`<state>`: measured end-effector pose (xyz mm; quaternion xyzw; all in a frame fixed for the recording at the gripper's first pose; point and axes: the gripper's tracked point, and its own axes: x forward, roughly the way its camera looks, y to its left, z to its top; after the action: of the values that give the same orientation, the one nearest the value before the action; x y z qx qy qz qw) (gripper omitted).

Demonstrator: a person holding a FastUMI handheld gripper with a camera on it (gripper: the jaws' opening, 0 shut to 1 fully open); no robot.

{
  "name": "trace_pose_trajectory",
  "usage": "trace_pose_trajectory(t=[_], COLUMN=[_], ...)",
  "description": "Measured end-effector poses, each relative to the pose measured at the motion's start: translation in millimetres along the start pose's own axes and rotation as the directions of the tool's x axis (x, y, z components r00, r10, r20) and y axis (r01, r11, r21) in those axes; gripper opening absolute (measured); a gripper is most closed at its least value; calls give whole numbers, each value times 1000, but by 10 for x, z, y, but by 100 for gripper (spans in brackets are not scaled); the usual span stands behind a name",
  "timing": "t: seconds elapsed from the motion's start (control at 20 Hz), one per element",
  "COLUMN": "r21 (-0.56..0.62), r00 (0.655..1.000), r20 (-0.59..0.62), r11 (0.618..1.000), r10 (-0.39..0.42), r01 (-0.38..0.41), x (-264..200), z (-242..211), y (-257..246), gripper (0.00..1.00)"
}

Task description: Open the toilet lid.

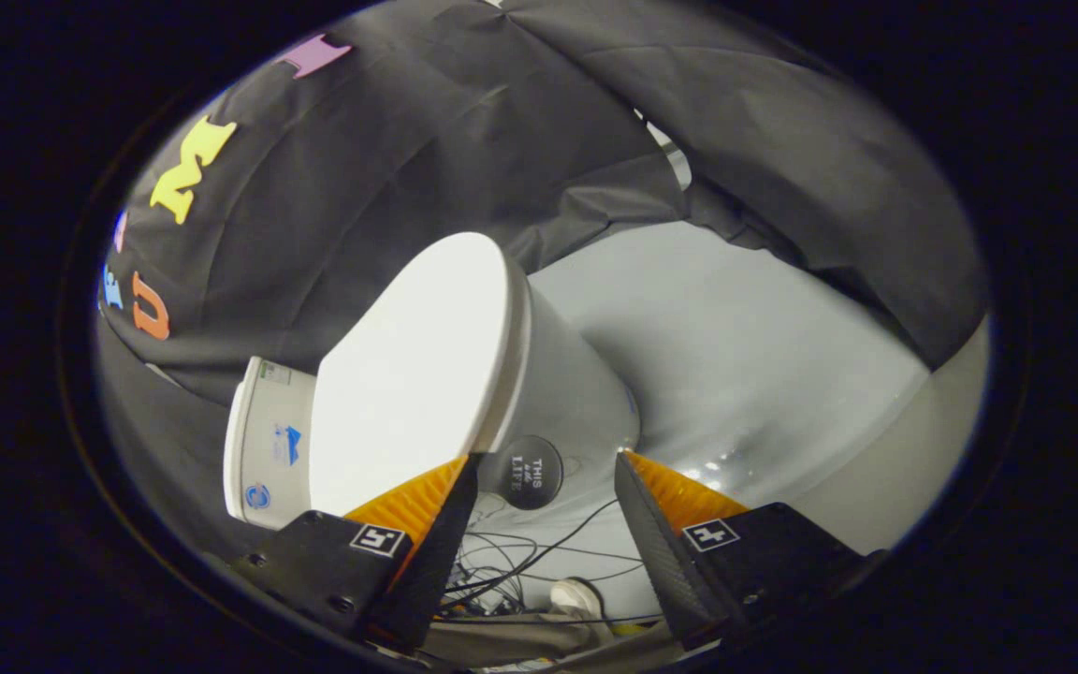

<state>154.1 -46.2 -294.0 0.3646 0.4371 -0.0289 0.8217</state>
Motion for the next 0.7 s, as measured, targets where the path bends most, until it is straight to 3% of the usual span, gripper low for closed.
trace_pose_trajectory(t=[0.25, 0.55, 0.7], r21=[90, 199, 258], r00=[996, 980, 985], r20=[-59, -16, 25], r11=[994, 961, 951], r10=[71, 197, 171], r01=[-65, -190, -171], x=[101, 103, 124], z=[-89, -53, 20], y=[57, 218, 105], gripper=[80, 65, 42])
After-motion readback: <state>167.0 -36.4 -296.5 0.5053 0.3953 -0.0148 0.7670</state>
